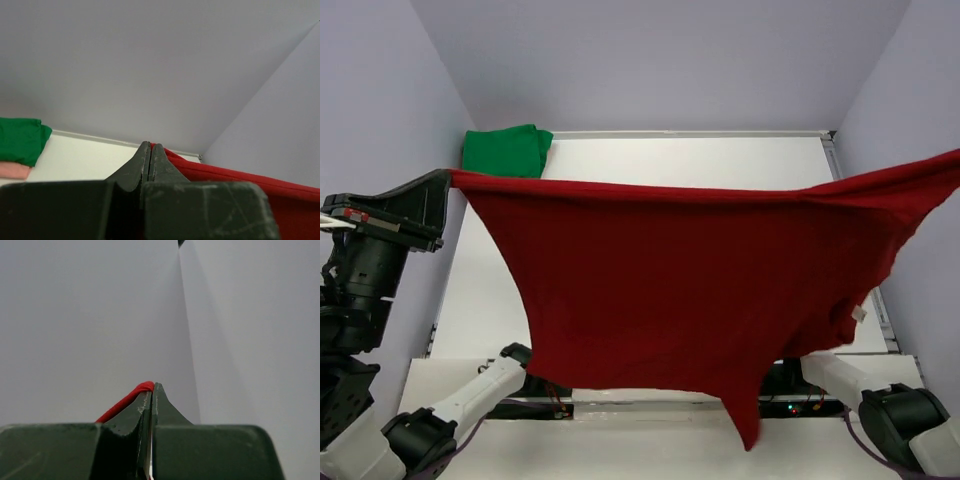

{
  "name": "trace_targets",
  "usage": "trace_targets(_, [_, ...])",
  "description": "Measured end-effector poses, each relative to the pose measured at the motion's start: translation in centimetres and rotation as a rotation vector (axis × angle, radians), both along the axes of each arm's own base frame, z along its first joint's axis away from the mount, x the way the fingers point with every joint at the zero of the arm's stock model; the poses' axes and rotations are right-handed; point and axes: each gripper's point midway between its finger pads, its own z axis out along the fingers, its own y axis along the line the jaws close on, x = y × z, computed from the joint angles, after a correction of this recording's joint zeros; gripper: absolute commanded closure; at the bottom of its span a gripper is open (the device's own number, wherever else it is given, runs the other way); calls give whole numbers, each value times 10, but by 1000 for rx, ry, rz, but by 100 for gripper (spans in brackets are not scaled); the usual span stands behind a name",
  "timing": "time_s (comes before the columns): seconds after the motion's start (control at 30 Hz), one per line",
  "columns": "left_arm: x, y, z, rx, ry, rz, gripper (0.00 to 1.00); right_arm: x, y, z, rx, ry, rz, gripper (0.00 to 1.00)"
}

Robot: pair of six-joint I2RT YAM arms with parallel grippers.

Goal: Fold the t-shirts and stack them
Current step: Flatten the tshirt out

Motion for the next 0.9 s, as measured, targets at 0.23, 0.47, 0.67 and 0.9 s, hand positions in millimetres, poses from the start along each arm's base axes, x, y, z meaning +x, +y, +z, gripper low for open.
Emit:
trace_targets(0.23, [37,-13,-31,42,101,26,100,59,8,-20,-15,134,-18,100])
trace_targets(0.47, [159,-71,-166,187,435,35,100,172,23,-84,-55,406,-55,100])
trace_targets(0.67, [243,-100,-292,330,724,79,100,324,50,-202,-154,765,-61,100])
trace_targets(0.9, [314,-76,-339,345,814,201,100,426,75,-343,-234,1079,24,100])
